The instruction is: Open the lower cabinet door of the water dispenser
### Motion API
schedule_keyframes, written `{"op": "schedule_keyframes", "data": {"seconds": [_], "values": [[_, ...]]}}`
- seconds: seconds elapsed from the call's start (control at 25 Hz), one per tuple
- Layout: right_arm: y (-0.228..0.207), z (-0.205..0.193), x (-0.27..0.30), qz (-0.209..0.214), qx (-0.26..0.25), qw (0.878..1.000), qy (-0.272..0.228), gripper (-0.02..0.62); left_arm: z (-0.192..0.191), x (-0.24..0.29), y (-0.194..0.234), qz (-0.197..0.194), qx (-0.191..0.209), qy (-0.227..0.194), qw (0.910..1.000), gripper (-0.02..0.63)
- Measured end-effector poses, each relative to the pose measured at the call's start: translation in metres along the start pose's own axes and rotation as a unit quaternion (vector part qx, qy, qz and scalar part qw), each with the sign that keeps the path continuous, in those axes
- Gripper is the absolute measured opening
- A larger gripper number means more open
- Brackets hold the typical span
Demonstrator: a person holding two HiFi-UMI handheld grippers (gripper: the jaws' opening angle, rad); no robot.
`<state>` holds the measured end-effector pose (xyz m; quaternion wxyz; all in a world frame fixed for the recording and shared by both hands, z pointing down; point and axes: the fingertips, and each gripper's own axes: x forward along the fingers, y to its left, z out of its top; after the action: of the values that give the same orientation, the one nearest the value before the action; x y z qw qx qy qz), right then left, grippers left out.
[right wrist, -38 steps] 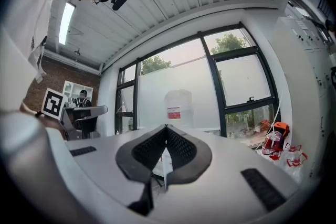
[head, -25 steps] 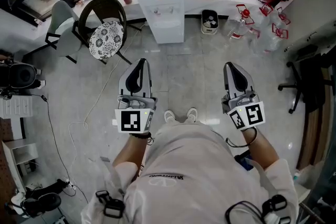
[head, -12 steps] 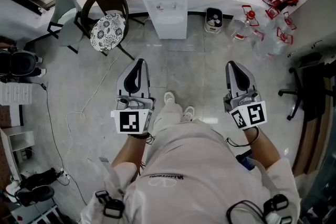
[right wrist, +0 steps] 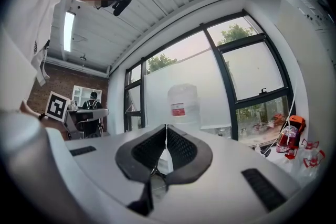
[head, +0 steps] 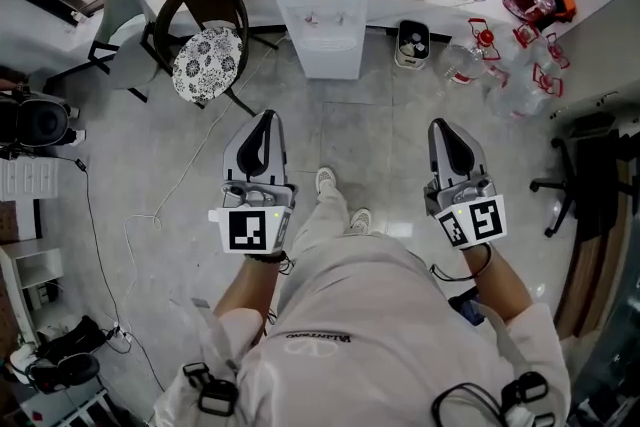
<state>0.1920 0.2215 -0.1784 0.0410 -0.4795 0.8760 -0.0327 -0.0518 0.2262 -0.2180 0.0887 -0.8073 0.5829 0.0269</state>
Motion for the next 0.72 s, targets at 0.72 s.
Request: {"op": "schedule_keyframes", "data": {"seconds": [0.72], "values": [[-0.006, -0.013, 0.156, -0.022, -0.009, 1.0, 0.008, 0.017, -0.051, 0.129, 0.087, -0.063, -0.038, -0.002, 0.9973, 0.003]]}}
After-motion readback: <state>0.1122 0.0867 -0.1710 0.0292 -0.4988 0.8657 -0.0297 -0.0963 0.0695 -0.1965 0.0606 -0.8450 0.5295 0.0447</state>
